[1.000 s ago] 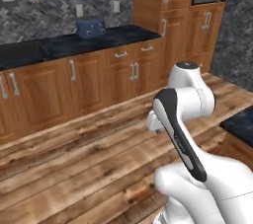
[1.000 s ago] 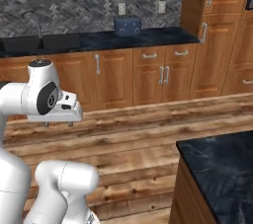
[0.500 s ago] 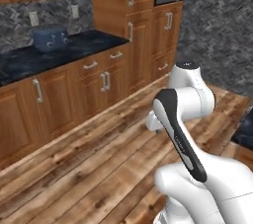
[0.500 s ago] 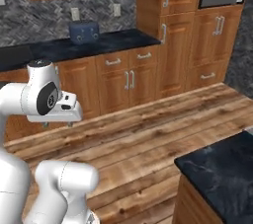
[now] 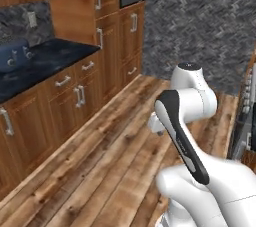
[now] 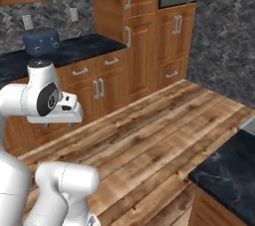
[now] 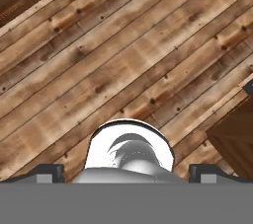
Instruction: Place the drinks on the dining counter in a tight cluster.
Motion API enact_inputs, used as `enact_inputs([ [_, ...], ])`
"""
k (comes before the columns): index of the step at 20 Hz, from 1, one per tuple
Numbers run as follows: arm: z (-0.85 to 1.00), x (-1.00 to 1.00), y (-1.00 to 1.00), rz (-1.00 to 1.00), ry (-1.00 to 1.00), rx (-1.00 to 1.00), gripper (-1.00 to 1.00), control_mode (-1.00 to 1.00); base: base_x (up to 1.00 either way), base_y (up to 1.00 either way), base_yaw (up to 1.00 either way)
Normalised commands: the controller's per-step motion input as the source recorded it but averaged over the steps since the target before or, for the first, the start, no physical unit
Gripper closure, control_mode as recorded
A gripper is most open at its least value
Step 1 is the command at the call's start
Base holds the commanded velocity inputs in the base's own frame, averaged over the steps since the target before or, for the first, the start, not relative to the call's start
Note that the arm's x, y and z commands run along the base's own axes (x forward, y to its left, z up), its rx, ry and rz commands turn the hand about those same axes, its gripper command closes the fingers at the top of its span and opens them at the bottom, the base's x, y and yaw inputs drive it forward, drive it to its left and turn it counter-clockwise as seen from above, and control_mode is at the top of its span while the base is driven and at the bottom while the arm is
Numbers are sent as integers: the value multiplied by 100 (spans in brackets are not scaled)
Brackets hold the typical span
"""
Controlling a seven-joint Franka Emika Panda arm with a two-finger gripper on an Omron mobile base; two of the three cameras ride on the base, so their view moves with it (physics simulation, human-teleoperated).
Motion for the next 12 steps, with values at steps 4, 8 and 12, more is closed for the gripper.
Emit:
enact_inputs([
  [4, 0, 0, 0, 0, 0, 0, -100, 100, 59, 35, -55],
  [8, 0, 0, 0, 0, 0, 0, -100, 100, 57, 35, -57],
  [12, 0, 0, 0, 0, 0, 0, -100, 100, 59, 35, -54],
])
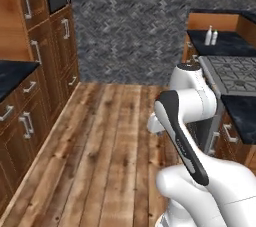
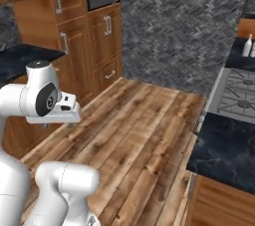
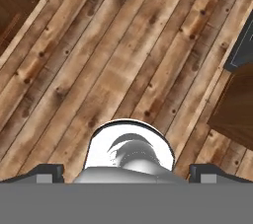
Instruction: Place the drinks on the dining counter in a tight cluster.
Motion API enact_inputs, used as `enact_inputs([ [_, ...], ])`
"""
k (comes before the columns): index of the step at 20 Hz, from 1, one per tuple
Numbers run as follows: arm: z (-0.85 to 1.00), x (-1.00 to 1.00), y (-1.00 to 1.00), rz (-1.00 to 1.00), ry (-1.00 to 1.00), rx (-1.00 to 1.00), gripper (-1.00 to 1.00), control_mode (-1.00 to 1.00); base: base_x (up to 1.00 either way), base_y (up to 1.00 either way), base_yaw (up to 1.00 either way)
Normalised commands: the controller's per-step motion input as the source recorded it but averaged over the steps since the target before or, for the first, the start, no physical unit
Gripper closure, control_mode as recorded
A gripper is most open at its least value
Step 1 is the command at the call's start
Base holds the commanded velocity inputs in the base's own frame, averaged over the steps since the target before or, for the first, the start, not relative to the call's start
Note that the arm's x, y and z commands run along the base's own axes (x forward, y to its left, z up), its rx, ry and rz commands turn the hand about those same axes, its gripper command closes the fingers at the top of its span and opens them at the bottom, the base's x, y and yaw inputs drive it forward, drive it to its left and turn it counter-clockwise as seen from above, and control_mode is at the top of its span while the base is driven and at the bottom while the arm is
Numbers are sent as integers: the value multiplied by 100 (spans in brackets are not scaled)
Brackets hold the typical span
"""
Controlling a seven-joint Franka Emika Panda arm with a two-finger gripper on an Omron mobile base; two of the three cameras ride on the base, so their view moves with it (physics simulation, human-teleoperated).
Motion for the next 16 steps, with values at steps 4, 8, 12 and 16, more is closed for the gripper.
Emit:
enact_inputs([
  [4, 0, 0, 0, 0, 0, 0, -100, 100, 64, 38, -47],
  [8, 0, 0, 0, 0, 0, 0, -100, 100, 65, 38, -46],
  [12, 0, 0, 0, 0, 0, 0, -100, 100, 66, 38, -44],
  [16, 0, 0, 0, 0, 0, 0, -100, 100, 68, 38, -43],
])
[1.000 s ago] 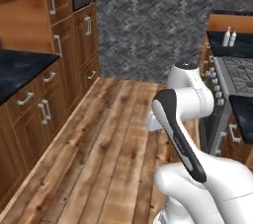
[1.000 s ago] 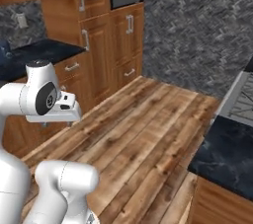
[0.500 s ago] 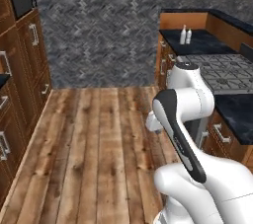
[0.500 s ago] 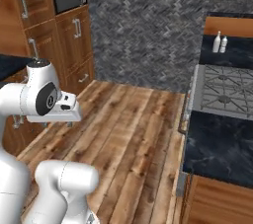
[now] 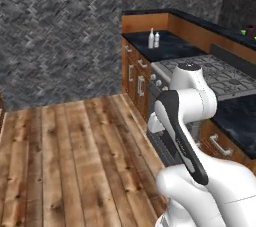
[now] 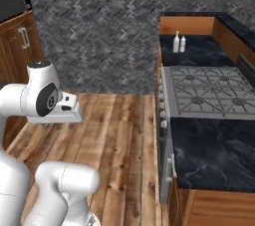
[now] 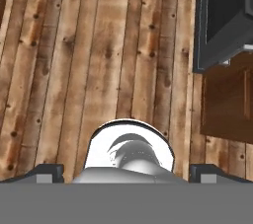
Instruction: Place the drinks on the dining counter in a tight cluster.
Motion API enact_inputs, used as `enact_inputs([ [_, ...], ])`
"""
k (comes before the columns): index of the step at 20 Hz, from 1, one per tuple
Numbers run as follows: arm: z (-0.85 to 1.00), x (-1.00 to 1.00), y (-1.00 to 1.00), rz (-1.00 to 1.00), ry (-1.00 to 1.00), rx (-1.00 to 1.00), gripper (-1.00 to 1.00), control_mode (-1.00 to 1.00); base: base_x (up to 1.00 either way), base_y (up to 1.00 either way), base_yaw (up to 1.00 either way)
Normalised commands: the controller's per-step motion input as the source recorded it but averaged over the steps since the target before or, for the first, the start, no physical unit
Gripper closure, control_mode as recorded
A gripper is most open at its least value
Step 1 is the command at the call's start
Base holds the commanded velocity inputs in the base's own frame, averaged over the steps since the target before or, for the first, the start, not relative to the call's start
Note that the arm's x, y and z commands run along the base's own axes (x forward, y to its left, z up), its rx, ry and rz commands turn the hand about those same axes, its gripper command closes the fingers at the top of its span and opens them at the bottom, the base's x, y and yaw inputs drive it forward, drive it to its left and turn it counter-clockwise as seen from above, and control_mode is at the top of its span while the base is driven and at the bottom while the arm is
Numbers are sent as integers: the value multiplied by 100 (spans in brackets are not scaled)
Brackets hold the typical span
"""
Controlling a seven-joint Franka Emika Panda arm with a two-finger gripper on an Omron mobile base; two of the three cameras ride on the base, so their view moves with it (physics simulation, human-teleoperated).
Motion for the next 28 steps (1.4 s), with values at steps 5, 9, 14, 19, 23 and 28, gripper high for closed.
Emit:
enact_inputs([
  [5, 0, 0, 0, 0, 0, 0, -100, 100, 65, 45, -34],
  [9, 0, 0, 0, 0, 0, 0, -100, 100, 65, 56, -19],
  [14, 0, 0, 0, 0, 0, 0, -100, 100, 73, 50, -13],
  [19, 0, 0, 0, 0, 0, 0, -100, 100, 76, 45, -16],
  [23, 0, 0, 0, 0, 0, 0, -100, 100, 77, 43, -18],
  [28, 0, 0, 0, 0, 0, 0, -100, 100, 75, 47, -17],
])
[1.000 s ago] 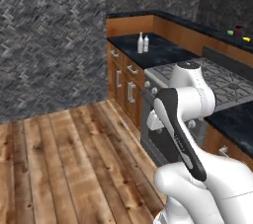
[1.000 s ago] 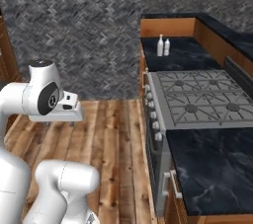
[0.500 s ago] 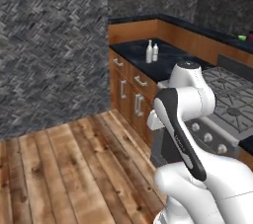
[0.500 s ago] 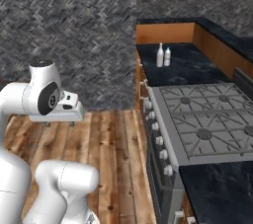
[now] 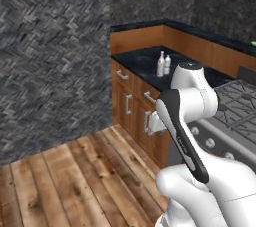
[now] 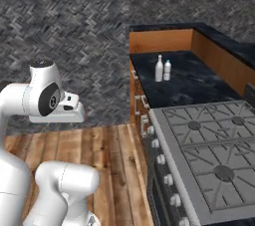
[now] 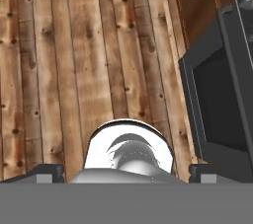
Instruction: Place the drinks on the dining counter in a tight cluster.
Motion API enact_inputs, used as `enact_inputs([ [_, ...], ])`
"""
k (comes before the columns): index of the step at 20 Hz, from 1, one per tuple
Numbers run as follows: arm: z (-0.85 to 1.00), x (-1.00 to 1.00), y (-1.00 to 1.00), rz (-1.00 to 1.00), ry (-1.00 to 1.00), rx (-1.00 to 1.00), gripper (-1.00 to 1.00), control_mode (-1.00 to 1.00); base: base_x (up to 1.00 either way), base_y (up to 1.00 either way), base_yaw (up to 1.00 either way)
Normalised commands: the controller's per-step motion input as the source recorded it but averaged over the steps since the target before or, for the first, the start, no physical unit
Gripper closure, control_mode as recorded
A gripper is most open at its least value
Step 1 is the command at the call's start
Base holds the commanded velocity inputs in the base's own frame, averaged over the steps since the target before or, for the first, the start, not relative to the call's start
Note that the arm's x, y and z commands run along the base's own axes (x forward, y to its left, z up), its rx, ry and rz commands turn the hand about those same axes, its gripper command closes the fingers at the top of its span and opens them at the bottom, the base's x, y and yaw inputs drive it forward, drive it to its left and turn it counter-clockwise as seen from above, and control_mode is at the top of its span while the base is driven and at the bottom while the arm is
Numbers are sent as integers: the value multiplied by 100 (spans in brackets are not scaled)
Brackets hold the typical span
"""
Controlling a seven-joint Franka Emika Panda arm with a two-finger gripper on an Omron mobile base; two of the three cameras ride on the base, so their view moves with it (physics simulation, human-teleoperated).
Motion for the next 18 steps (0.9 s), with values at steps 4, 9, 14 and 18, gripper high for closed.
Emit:
enact_inputs([
  [4, 0, 0, 0, 0, 0, 0, -100, 100, 73, 48, -22],
  [9, 0, 0, 0, 0, 0, 0, -100, 100, 73, 44, -28],
  [14, 0, 0, 0, 0, 0, 0, -100, 100, 72, 44, -31],
  [18, 0, 0, 0, 0, 0, 0, -100, 100, 68, 45, -35],
])
